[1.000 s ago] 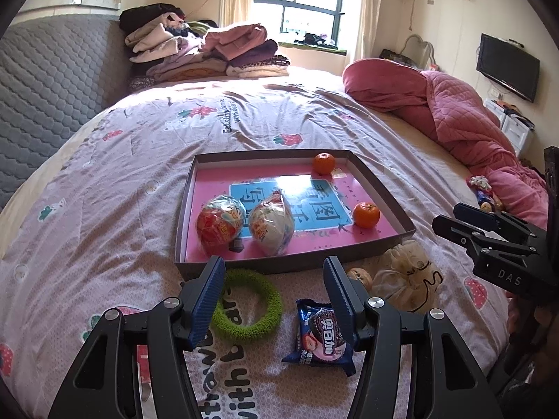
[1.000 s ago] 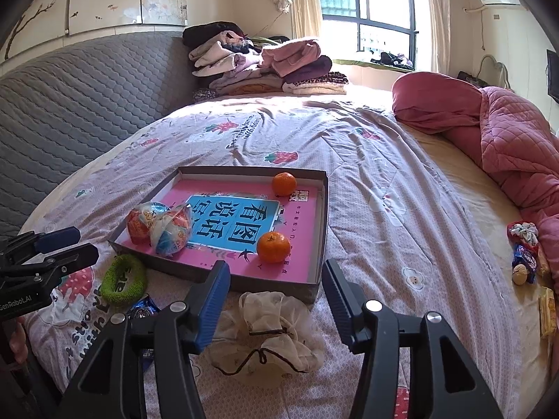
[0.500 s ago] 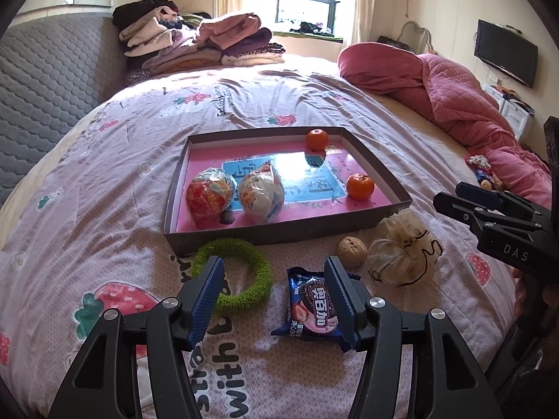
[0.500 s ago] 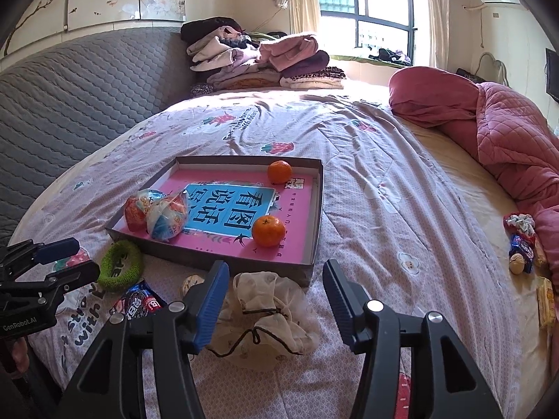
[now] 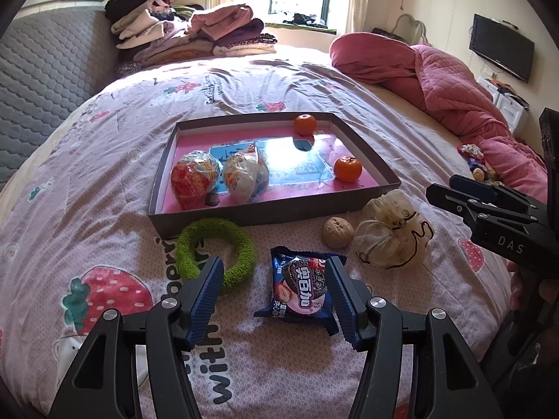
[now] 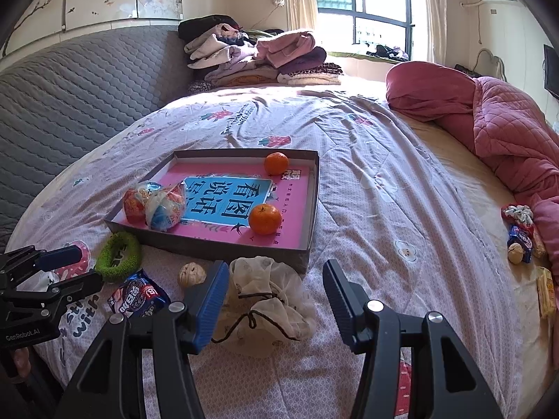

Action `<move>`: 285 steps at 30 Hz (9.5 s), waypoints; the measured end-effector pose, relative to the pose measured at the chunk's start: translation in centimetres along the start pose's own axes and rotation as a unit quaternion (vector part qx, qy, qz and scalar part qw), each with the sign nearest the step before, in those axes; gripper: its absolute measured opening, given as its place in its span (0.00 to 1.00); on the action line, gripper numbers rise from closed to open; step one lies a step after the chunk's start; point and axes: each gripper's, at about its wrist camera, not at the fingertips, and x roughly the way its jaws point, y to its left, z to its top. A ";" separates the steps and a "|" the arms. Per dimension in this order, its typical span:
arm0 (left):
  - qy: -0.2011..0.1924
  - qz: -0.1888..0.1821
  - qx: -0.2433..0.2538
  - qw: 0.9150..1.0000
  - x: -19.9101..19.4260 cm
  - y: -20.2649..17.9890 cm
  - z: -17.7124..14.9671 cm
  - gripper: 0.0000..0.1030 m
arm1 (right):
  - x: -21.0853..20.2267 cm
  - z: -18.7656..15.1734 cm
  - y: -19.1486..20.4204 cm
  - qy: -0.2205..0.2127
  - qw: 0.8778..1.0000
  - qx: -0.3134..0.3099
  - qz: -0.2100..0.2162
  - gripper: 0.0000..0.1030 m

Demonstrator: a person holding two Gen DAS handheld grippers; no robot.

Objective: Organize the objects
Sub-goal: 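Withdraw both tools from the tray toward the items on the bedspread, then close the left tool on the blue cookie packet while the right tool grasps the mesh bag, then carry the cookie packet with the left tool while the right tool carries the mesh bag, then lower the cookie packet into the tray with the left tool while the right tool lowers the mesh bag, then open the left tool to release the cookie packet while the right tool releases the mesh bag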

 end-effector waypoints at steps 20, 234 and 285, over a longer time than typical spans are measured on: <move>0.043 -0.024 0.016 0.999 1.8 -1.7 -2.1 0.60 | 0.2 -0.9 -0.5 0.013 1.000 0.006 -0.002 0.54; 0.012 0.012 0.025 1.000 12.6 -3.4 8.8 0.51 | 13.0 8.7 -2.4 -0.017 1.000 -0.008 0.013 0.10; 0.017 0.012 0.033 0.999 11.6 -4.6 8.7 0.59 | 13.7 8.1 -2.2 0.033 0.999 -0.004 -0.028 0.35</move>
